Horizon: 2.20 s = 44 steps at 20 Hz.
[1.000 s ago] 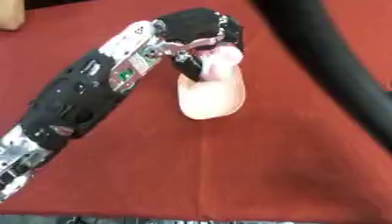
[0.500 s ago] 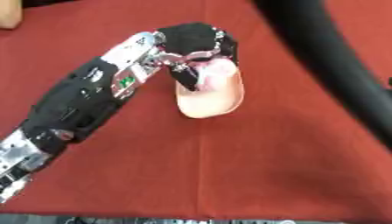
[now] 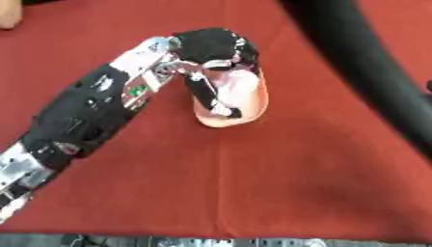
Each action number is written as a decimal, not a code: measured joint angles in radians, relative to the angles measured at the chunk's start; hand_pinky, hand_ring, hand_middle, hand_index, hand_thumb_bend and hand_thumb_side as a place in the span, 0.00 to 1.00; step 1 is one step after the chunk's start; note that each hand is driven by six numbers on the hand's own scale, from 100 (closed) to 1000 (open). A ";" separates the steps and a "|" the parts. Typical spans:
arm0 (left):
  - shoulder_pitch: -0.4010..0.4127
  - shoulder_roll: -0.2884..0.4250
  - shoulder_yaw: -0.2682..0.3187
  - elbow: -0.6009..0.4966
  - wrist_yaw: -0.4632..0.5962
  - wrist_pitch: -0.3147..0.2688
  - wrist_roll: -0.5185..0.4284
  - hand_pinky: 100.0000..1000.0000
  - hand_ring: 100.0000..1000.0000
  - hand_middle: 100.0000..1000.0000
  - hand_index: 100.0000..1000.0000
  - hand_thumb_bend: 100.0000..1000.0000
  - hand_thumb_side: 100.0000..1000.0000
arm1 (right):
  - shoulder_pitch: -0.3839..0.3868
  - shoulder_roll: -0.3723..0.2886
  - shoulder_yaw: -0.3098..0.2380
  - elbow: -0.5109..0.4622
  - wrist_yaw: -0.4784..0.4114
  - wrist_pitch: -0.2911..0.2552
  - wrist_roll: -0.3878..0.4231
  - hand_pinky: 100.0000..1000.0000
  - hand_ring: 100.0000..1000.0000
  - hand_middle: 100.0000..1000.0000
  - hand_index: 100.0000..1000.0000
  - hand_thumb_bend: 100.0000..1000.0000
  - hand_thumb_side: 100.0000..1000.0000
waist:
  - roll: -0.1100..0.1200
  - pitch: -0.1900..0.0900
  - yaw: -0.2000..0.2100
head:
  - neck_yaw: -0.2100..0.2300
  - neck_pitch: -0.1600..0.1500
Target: Pick up objects on the table and place them in the box.
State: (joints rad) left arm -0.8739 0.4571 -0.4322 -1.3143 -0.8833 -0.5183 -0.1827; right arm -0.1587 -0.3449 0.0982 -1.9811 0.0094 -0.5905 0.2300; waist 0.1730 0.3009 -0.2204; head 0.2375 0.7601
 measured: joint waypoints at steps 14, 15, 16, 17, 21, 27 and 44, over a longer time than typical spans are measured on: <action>0.000 0.010 0.014 -0.027 -0.012 -0.018 0.002 0.20 0.49 0.55 0.72 0.29 0.55 | 0.001 0.000 0.000 0.000 0.000 0.000 0.000 0.54 0.75 0.83 0.95 0.00 0.67 | 0.000 0.000 0.004 | -0.001 0.001; 0.005 0.017 0.027 -0.051 -0.004 -0.008 0.016 0.21 0.49 0.55 0.72 0.31 0.55 | 0.001 0.000 0.000 0.000 0.001 0.000 0.000 0.54 0.75 0.83 0.95 0.00 0.67 | 0.000 0.000 0.006 | -0.001 0.001; 0.012 0.026 0.043 -0.077 0.012 0.002 0.034 0.14 0.47 0.53 0.71 0.14 0.59 | 0.001 0.000 0.000 0.000 0.001 0.000 0.000 0.54 0.75 0.83 0.95 0.00 0.67 | 0.000 0.000 0.007 | -0.002 0.001; 0.024 0.036 0.062 -0.110 0.048 0.014 0.061 0.14 0.47 0.53 0.71 0.14 0.59 | 0.001 0.000 0.000 0.000 0.001 0.000 0.000 0.54 0.75 0.83 0.95 0.00 0.67 | -0.001 0.000 0.007 | -0.005 0.000; 0.086 0.071 0.137 -0.238 0.334 0.052 0.164 0.07 0.45 0.50 0.69 0.11 0.72 | 0.002 0.000 -0.001 0.000 0.005 0.001 -0.001 0.54 0.75 0.83 0.95 0.00 0.67 | -0.004 0.000 0.013 | -0.016 -0.002; 0.167 0.079 0.203 -0.357 0.744 0.094 0.180 0.02 0.42 0.47 0.67 0.18 0.77 | 0.002 0.001 -0.001 0.000 0.010 0.005 -0.004 0.54 0.75 0.83 0.95 0.00 0.67 | -0.010 0.000 0.018 | -0.018 -0.019; 0.165 0.086 0.263 -0.383 0.616 0.243 0.352 0.00 0.00 0.06 0.24 0.00 0.39 | 0.005 0.001 -0.001 0.000 0.014 0.007 -0.007 0.54 0.75 0.83 0.95 0.00 0.67 | -0.010 0.000 0.019 | -0.026 -0.027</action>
State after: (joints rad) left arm -0.7087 0.5436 -0.1696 -1.6976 -0.2669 -0.2756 0.1694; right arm -0.1537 -0.3436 0.0969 -1.9811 0.0233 -0.5838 0.2235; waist 0.1627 0.3010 -0.2012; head 0.2111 0.7334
